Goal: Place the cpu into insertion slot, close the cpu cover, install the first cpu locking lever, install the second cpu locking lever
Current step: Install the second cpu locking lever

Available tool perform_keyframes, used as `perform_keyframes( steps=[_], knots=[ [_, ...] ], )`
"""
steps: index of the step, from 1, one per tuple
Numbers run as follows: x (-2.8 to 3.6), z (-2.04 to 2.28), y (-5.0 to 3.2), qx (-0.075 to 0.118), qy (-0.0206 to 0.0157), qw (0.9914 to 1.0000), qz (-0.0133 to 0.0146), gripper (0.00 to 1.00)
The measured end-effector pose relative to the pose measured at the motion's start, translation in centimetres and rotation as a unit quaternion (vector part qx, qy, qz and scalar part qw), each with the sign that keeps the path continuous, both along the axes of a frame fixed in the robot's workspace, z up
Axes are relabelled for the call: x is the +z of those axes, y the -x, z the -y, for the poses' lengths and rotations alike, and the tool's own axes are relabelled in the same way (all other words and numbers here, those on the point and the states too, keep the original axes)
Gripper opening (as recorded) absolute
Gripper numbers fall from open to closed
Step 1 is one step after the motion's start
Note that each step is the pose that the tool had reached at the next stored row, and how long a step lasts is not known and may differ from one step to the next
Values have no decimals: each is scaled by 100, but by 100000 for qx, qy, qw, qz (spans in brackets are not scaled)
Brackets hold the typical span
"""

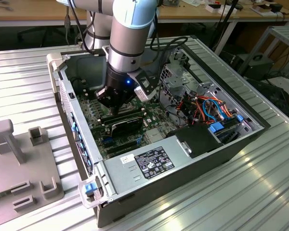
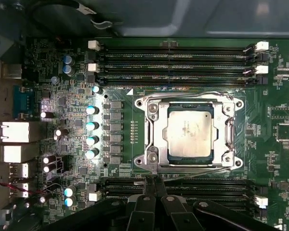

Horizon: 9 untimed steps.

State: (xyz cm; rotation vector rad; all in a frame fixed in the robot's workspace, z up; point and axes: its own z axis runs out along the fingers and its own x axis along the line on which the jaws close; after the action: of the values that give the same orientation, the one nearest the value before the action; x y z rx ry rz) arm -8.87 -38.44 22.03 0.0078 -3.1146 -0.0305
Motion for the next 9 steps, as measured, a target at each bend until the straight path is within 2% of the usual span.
perform_keyframes(
  steps=[6, 9],
  knots=[
    [-17, -13, 35, -1, -4, 100000, 2, 11],
    [-18, -15, 46, 0, -8, 100000, 99, 11]
  ],
)
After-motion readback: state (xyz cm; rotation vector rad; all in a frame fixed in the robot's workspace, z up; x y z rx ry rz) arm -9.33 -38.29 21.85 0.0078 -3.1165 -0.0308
